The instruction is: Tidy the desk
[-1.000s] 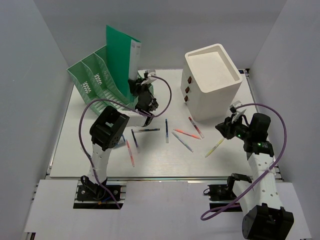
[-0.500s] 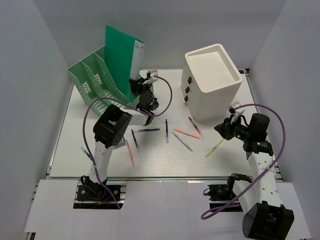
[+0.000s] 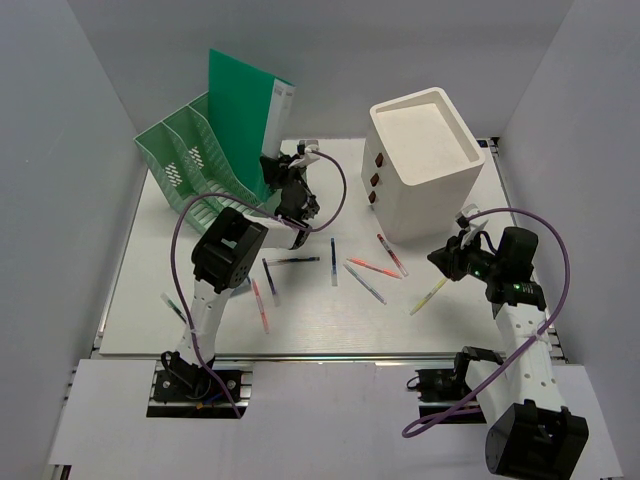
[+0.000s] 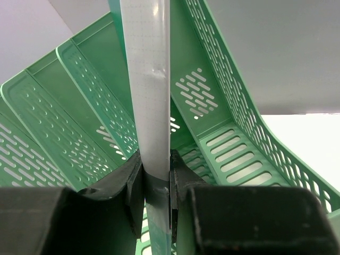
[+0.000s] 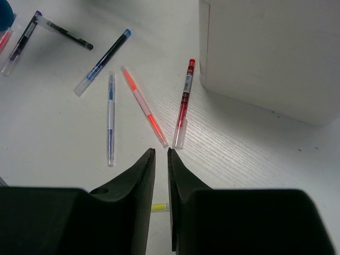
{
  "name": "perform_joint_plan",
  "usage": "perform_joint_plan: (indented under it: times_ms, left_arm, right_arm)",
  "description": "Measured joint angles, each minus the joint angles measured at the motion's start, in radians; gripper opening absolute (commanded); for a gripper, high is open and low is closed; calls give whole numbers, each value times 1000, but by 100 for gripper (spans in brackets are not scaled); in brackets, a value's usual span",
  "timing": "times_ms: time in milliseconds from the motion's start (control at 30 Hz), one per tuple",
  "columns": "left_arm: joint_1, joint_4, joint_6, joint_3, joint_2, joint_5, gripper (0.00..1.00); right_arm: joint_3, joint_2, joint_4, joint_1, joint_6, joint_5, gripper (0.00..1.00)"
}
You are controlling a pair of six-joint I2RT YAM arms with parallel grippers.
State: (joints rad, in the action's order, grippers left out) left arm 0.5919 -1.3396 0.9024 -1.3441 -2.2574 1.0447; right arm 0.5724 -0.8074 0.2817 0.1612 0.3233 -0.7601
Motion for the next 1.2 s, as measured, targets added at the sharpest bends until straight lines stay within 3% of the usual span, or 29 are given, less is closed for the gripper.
perform_joint_plan:
  times_ms: [1200]
  left_arm:
    - [-6, 3, -58, 43, 34, -60, 0]
  right_arm:
    - [-1, -20, 0, -14, 25, -14, 19]
